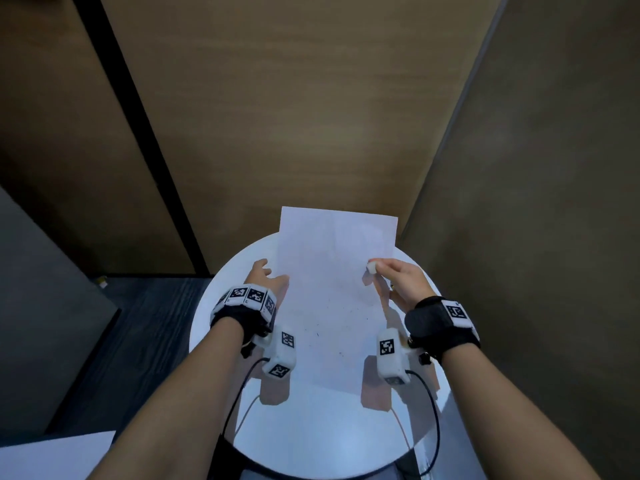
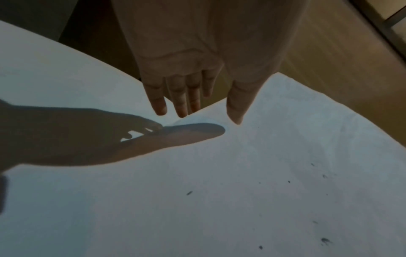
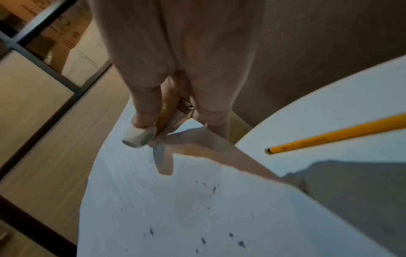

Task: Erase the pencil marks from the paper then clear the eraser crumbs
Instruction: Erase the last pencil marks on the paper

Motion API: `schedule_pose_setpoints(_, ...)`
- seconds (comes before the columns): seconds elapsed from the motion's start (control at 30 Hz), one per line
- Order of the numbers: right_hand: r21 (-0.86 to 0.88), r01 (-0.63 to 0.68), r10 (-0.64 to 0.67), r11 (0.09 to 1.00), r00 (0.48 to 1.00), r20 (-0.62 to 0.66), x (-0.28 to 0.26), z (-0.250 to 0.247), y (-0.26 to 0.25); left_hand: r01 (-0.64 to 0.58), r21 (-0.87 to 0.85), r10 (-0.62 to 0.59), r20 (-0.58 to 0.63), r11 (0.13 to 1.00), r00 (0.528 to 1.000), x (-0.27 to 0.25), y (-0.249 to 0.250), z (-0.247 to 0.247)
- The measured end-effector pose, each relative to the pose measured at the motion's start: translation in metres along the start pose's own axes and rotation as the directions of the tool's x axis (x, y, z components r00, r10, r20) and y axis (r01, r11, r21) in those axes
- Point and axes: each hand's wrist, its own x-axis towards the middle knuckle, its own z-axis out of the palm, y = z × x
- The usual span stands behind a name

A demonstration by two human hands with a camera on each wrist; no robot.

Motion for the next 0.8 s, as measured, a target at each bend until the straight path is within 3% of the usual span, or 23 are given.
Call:
schedule_pose_setpoints(0.17,-0.093,0.137,-0.134,0.986,0.99,0.035,-0.003,-0.001,-0.02,-0.132,-0.07,0.126,-0.086,0.989,0.988,-0.016,0.031,-0.005)
schedule_pose_setpoints(0.4,-0.091,0.32,-0.317,0.943,0.947,0.048,-0.015,0.011,-0.034,-0.276,-0.135,0.248,-0.191,0.952,0.95,-0.035,0.054,-0.022)
schedule_pose_setpoints(0.8,-0.196,0.346,-0.348,0.917,0.937,0.029,-0.041,0.008,-0.025,-0.384,-0.124,0.353,-0.212,0.915,0.911,-0.072,0.046,-0.035)
